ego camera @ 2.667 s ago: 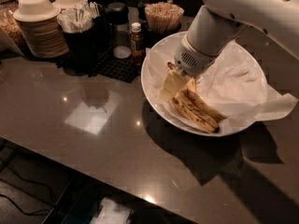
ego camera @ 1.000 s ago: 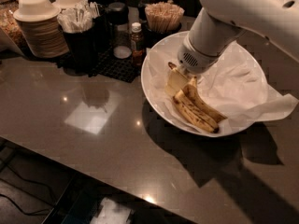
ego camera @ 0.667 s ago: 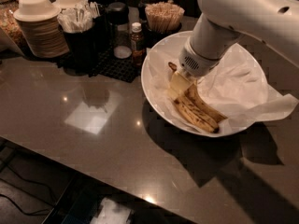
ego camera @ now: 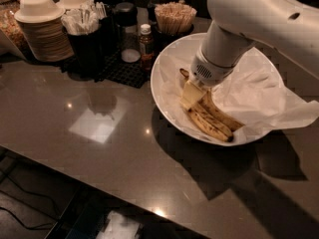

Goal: Pick banana from white bowl

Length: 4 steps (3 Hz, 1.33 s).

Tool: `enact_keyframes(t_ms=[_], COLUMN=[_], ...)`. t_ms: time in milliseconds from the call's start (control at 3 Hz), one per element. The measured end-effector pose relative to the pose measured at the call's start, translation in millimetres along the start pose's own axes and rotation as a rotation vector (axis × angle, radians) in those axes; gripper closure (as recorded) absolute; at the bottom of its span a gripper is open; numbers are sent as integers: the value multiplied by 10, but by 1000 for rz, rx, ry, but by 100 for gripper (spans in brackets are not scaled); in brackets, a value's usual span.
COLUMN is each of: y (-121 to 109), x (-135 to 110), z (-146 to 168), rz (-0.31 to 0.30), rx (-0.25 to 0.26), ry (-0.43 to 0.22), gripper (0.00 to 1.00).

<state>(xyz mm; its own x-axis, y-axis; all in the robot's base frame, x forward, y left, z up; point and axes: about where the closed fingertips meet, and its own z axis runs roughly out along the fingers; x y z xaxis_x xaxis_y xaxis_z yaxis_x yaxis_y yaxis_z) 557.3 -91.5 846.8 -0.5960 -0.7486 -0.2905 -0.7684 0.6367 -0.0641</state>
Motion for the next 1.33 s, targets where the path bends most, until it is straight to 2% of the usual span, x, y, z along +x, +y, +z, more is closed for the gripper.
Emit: enact_keyframes(t_ms=[333,1000,1333], y=[35,285,284], x=[6,-118,-97], z=[9,-95,-54], rz=[-5,-68,-63], rx=[-7,-18,-26], ry=[6,-25,-17], gripper=[45,45,46])
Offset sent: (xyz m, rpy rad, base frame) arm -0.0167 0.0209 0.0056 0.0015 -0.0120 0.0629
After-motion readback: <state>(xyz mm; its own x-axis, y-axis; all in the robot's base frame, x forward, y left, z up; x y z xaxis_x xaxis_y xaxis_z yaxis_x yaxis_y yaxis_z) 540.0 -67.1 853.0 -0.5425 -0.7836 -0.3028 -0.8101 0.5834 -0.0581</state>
